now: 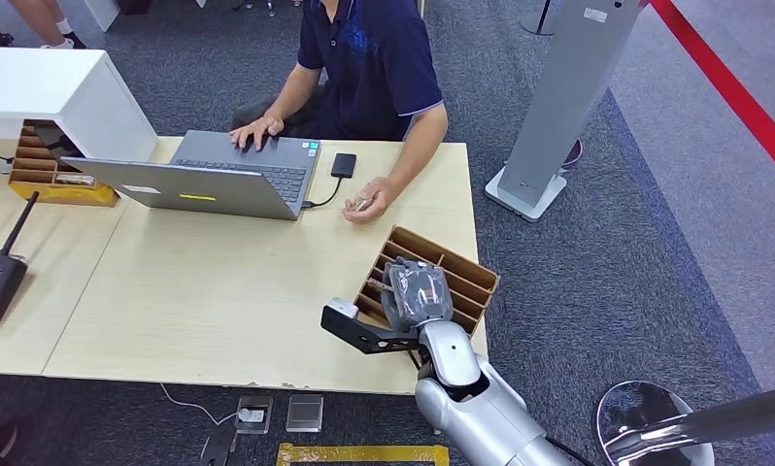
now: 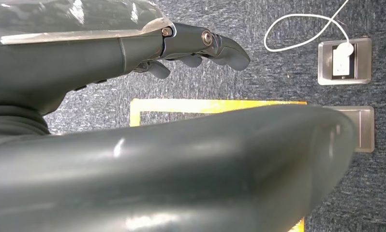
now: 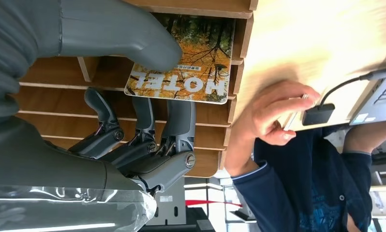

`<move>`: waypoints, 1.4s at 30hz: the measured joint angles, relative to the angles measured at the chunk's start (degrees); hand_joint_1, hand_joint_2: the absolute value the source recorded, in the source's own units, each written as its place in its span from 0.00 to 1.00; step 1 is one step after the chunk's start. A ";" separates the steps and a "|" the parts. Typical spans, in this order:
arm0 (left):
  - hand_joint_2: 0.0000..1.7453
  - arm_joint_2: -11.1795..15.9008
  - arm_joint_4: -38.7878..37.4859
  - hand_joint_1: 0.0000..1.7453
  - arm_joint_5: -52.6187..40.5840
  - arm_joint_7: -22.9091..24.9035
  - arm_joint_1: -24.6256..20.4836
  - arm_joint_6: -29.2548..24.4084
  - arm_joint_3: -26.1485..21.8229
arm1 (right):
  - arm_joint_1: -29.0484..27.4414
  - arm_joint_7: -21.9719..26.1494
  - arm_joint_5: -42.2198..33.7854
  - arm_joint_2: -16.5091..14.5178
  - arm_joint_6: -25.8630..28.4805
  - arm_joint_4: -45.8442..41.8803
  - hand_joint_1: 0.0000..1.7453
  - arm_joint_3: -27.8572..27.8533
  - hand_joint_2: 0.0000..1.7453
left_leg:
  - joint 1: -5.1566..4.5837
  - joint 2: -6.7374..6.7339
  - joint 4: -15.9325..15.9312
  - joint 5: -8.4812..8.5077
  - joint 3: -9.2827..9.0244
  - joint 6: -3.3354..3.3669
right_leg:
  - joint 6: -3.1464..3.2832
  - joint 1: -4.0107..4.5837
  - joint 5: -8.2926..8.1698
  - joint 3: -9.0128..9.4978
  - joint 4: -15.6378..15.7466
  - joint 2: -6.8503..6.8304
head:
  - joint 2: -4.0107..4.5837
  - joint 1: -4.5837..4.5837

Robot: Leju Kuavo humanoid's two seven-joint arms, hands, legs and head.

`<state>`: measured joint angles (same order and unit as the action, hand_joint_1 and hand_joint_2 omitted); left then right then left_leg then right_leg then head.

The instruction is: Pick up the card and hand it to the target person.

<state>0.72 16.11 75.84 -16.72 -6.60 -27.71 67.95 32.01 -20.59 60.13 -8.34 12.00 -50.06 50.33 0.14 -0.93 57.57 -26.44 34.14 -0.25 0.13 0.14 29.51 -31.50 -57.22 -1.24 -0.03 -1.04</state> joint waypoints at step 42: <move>0.00 0.00 0.00 0.00 -1.22 0.00 0.10 0.66 0.01 | -1.52 -0.87 -3.84 6.54 1.76 -20.07 0.88 -7.01 1.00 | 0.00 0.00 0.00 0.00 -0.02 0.00 | 0.00 -0.01 -0.01 0.00 0.01 0.01 | 0.00 -0.01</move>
<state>0.72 16.11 74.62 -16.72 -6.50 -27.05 67.95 30.49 -21.46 56.30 -1.81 13.76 -70.13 43.32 0.13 -0.93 57.57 -26.44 34.12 -0.25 0.12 0.13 29.50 -31.49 -57.22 -1.23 -0.03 -1.05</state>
